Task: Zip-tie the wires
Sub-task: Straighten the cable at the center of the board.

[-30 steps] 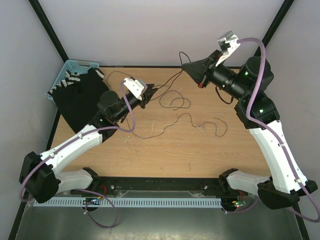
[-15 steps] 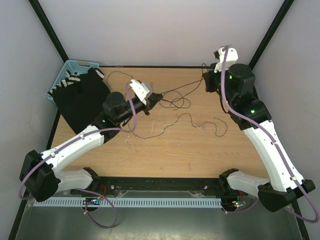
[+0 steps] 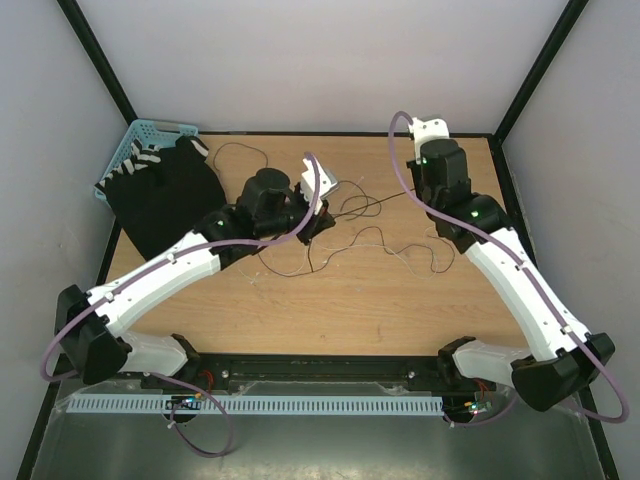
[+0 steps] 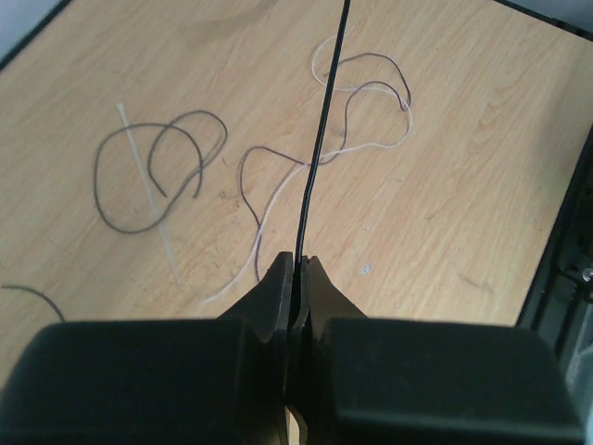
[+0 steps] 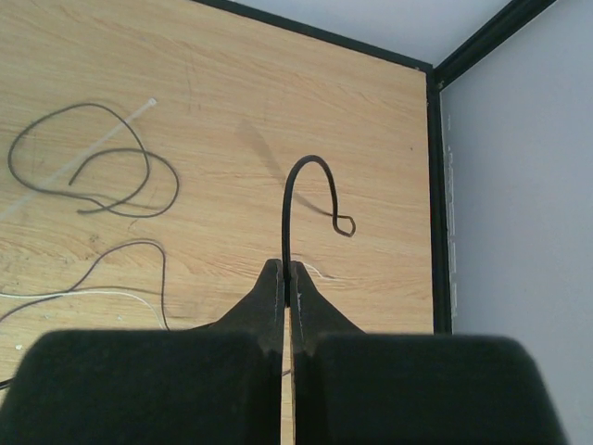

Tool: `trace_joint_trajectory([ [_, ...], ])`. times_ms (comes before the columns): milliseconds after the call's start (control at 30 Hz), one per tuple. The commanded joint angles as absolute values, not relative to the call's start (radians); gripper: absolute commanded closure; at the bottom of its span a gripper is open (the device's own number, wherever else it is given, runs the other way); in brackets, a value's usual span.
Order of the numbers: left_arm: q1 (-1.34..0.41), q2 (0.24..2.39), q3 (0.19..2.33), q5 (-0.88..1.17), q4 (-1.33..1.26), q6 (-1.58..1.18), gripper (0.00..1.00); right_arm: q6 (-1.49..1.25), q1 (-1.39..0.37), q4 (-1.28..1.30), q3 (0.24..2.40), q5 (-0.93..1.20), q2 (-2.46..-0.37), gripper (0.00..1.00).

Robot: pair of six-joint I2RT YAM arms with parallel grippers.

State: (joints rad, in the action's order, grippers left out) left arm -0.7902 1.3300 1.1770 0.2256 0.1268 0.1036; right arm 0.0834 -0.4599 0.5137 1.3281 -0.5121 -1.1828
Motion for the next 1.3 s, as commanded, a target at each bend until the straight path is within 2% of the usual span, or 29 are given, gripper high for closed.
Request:
trace_joint_trajectory([
  [0, -0.761, 1.294, 1.182, 0.236, 0.427, 0.03, 1.0, 0.132, -0.429, 0.534, 1.328, -0.671, -1.196, 1.0],
  [267, -0.629, 1.235, 1.051, 0.421, 0.453, -0.168, 1.0, 0.026, -0.432, 0.555, 1.248, -0.406, -1.281, 1.0],
  [500, -0.5, 1.253, 0.908, 0.539, 0.457, -0.215, 1.0, -0.021, -0.434, 0.553, 1.175, -0.368, -1.35, 1.0],
  [600, -0.496, 1.246, 0.892, 0.531, 0.457, -0.212, 1.0, -0.031, -0.434, 0.536, 1.18, -0.288, -1.345, 0.88],
  [767, -0.491, 1.239, 0.879, 0.528, 0.463, -0.214, 1.0, -0.038, -0.434, 0.53, 1.221, -0.137, -1.318, 0.49],
  [900, -0.49, 1.236, 0.838, 0.535, 0.466, -0.214, 1.0, -0.023, -0.434, 0.542, 1.271, -0.127, -1.268, 0.24],
  [933, -0.49, 1.238, 0.826, 0.542, 0.467, -0.213, 1.0, -0.016, -0.434, 0.54, 1.286, -0.116, -1.26, 0.2],
  [1000, -0.49, 1.237, 0.805, 0.551, 0.467, -0.212, 1.0, -0.002, -0.433, 0.527, 1.307, -0.056, -1.273, 0.17],
  [1133, -0.49, 1.236, 0.773, 0.551, 0.466, -0.213, 1.0, -0.039, -0.436, 0.492, 1.307, 0.074, -1.369, 0.16],
  [1267, -0.492, 1.23, 0.75, 0.554, 0.465, -0.219, 1.0, -0.087, -0.468, 0.442, 1.298, 0.126, -1.496, 0.2],
])
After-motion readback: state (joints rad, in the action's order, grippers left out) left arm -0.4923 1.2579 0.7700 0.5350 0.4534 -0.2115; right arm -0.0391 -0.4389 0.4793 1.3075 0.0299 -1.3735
